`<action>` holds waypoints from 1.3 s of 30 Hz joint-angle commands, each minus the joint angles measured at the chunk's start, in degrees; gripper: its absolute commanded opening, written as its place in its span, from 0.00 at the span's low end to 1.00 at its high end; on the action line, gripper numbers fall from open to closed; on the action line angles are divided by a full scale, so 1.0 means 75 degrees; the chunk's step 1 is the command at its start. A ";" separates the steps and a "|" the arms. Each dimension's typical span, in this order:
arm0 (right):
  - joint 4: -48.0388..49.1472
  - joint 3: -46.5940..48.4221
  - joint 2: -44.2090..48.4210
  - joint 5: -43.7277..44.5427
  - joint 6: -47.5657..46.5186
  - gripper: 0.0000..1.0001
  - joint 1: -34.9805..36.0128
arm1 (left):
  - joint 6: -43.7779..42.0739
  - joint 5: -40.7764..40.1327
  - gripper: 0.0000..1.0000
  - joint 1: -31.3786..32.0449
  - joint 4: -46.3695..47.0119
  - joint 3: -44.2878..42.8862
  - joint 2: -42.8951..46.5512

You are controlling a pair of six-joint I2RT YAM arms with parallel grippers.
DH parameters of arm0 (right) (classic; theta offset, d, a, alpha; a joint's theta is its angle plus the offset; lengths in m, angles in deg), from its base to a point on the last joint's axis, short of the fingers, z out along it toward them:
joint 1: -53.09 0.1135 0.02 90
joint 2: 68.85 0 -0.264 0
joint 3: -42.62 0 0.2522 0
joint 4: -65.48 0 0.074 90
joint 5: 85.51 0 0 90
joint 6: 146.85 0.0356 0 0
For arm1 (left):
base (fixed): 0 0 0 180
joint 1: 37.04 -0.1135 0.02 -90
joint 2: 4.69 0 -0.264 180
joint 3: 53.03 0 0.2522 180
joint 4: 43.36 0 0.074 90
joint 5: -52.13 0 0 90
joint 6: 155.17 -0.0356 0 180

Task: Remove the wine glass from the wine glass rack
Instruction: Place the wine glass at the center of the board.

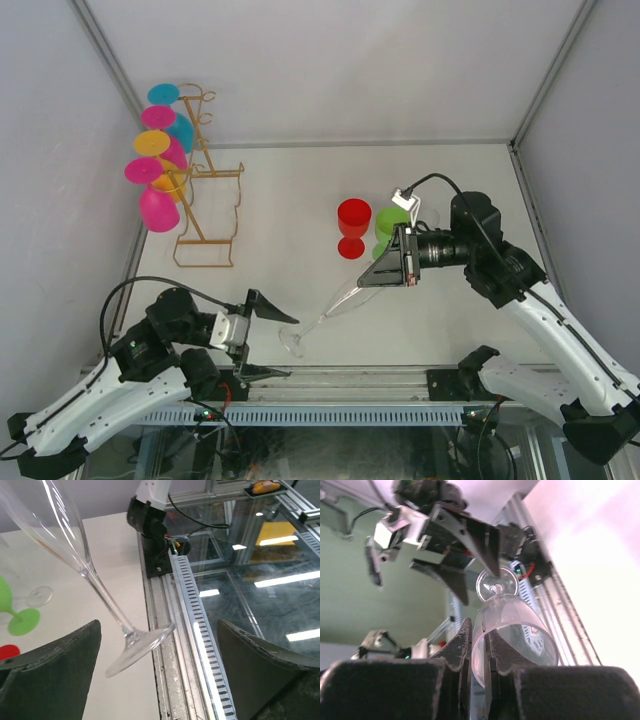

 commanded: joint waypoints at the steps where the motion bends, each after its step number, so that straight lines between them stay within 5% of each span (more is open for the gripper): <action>1: -0.1645 0.0700 0.0257 0.2036 -0.1498 0.00 0.0400 | -0.0148 -0.1057 1.00 -0.0037 0.0046 -0.0476 0.0222; 5: -0.2651 0.0951 0.0394 0.4634 -0.2164 0.00 0.1184 | -0.0001 -0.2229 1.00 -0.0038 0.0287 -0.0399 0.0331; 12: -0.4244 0.1898 0.0212 0.6989 -0.2122 0.00 0.1829 | 0.0551 -0.4327 1.00 -0.0037 0.0932 -0.0245 0.0518; 20: -0.5960 0.2414 -0.0160 0.9573 -0.1946 0.00 0.1967 | 0.1859 -0.5273 1.00 -0.0037 0.1406 -0.0262 0.0408; 31: -0.6131 0.1255 -0.0143 0.9668 -0.1906 0.00 0.0006 | 0.3329 -0.6949 1.00 -0.0037 0.0227 -0.1330 -0.0173; 39: -0.5610 0.0792 -0.0311 0.9908 -0.2154 0.00 -0.0305 | 0.3652 -0.7880 1.00 -0.0037 -0.0452 -0.1943 -0.0282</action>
